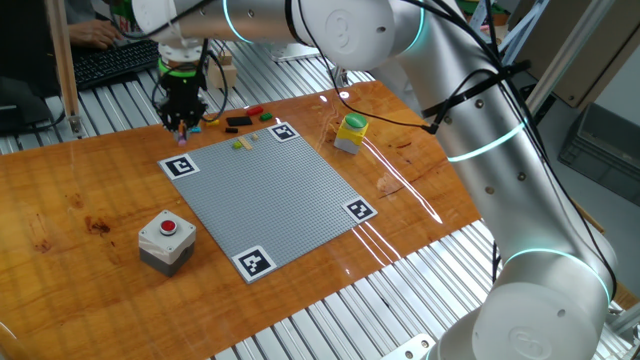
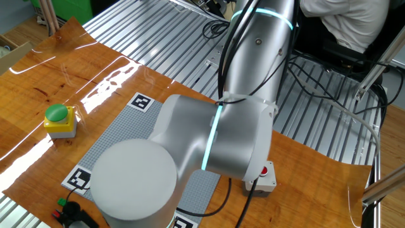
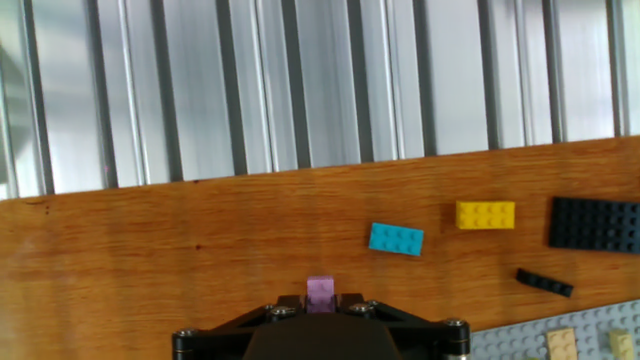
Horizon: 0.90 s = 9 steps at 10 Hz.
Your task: Build with small Lego blocks
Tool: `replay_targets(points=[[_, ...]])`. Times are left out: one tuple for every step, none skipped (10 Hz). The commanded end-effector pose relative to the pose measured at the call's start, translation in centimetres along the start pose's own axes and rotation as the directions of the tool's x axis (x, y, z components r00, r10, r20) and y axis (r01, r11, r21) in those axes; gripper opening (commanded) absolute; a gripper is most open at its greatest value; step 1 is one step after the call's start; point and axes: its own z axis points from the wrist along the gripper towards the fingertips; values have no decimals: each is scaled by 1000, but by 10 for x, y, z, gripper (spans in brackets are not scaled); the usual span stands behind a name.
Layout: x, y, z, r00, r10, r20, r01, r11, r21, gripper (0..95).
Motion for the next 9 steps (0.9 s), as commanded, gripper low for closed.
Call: replay_targets(points=[[9, -8, -4, 1000, -27, -5, 27, 1000, -5, 0], [13, -14, -6, 999, -45, -11, 45, 999, -6, 0], [17, -24, -7, 998, -65, -12, 65, 998, -7, 0], [23, -31, -7, 997, -74, -12, 74, 997, -7, 0], [27, -35, -7, 997, -81, -12, 81, 997, -7, 0], [31, -43, -5, 995, -101, -10, 101, 995, -7, 0], [35, -51, -3, 993, -120, -4, 120, 993, -8, 0], [38, -54, -1, 992, -129, -1, 129, 992, -6, 0], [43, -61, 2, 990, -144, 5, 144, 990, -5, 0]])
